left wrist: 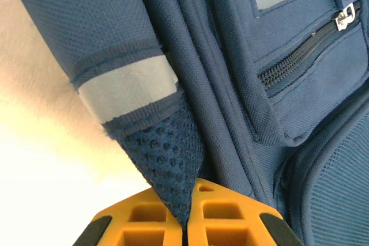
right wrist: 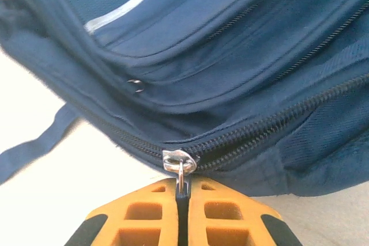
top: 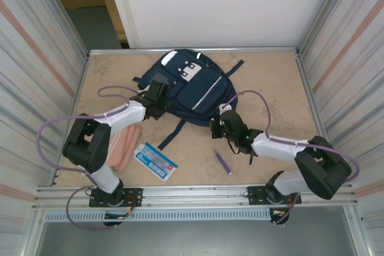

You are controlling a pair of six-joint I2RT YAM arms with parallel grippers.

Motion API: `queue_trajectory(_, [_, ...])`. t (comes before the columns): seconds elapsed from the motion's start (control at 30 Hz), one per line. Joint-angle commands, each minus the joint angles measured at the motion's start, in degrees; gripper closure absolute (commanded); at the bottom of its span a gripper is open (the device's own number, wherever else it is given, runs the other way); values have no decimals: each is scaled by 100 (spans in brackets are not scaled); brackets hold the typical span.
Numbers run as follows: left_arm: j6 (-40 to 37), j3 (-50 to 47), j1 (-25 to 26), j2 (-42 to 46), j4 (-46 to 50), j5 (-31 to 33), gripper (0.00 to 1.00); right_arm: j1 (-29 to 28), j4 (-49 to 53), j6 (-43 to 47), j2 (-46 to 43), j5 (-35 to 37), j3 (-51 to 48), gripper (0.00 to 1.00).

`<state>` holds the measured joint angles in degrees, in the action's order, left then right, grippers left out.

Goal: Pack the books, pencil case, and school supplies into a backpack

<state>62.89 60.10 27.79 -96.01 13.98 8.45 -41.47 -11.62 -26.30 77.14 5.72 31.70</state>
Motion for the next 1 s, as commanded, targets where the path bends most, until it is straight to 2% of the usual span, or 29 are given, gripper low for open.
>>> queue_trajectory(0.0, [-678,567,-144,-175,198,584,98,425,1118,466,-139,-964,274,100])
queue_trajectory(0.1, [-1038,969,-311,-484,350,375,98,930,1298,349,-179,-1747,257,100])
queue_trajectory(0.27, [-1263,1518,-700,-1033,543,-200,92,1150,1653,615,15,-2518,437,100])
queue_trajectory(0.33, [-1205,1707,-789,-1230,537,-329,83,1119,1674,520,233,-2844,604,100])
queue_trajectory(0.37, [-1205,1822,-816,-1317,537,-356,74,1058,1577,411,361,-2988,678,100])
queue_trajectory(0.43, [-1444,2084,-847,-1434,562,-366,63,919,1146,167,582,-3244,797,100])
queue_trajectory(0.53, [-1709,2381,-903,-1342,1099,-325,58,719,658,-356,971,-3357,1129,100])
queue_trajectory(0.63, [-1848,2176,-911,-879,1677,-259,51,428,399,-582,1387,-3356,1591,100])
queue_trajectory(0.77, [-1581,1280,-886,-31,2225,-800,43,179,-28,-620,1963,-3541,2131,100])
queue_trajectory(0.87, [-1078,398,-819,578,1932,-1116,38,111,-250,-758,2397,-3758,2404,100])
queue_trajectory(0.97, [-899,102,-654,749,1616,-1487,36,-53,-541,-751,2631,-3916,2482,100])
